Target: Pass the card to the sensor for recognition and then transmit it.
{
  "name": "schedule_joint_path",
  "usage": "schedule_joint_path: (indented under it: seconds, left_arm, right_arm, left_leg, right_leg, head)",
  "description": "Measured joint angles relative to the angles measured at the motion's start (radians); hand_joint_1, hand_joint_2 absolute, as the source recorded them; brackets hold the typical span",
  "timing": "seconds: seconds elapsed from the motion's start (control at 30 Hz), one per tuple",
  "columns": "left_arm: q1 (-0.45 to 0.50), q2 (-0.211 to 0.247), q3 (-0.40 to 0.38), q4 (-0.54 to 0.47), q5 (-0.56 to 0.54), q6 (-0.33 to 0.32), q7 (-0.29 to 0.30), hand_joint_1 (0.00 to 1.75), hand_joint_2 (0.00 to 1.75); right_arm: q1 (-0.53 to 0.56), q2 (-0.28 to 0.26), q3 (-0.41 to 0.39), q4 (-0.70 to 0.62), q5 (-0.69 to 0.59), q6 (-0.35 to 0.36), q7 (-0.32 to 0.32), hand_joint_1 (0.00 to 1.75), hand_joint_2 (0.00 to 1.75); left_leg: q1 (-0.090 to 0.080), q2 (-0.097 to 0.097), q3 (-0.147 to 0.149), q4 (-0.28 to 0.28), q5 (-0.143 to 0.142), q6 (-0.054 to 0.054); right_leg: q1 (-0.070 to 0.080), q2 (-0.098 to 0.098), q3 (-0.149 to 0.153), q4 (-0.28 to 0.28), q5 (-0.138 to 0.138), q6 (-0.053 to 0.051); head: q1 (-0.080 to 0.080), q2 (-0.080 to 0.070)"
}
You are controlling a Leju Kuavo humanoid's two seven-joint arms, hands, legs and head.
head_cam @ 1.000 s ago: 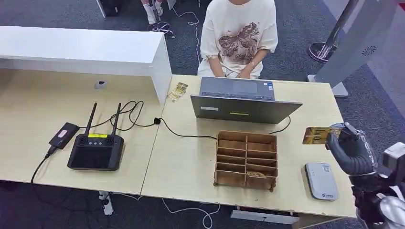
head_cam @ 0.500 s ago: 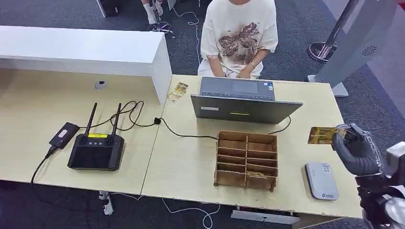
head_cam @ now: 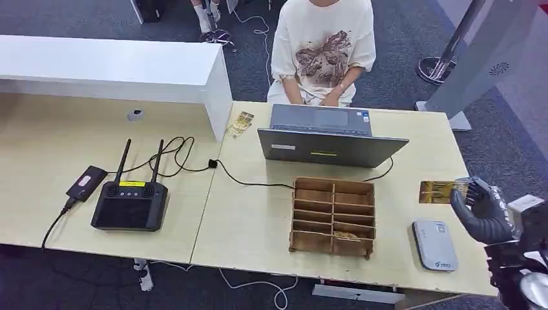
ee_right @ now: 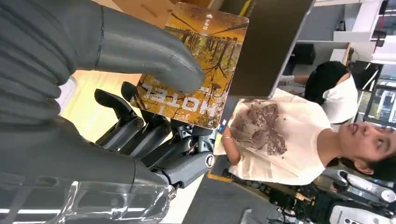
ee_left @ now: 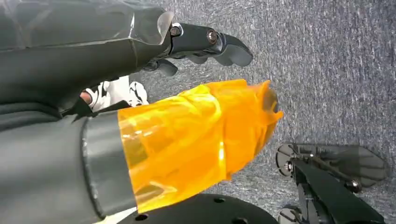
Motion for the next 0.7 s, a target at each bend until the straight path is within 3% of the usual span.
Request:
schedule_joint_path:
  seconds: [0.7]
  left_arm:
    - [0.001, 0.002, 0.000, 0.000, -0.010, 0.008, 0.000, 0.00, 0.00]
  right_arm:
    - [0.140, -0.109, -0.127, 0.010, 0.004, 0.114, 0.064, 1.75, 1.75]
  left_leg:
    - [-0.001, 0.000, 0.000, 0.000, -0.001, 0.001]
  right_leg:
    - [0.000, 0.000, 0.000, 0.000, 0.000, 0.001]
  head:
    - [0.000, 0.000]
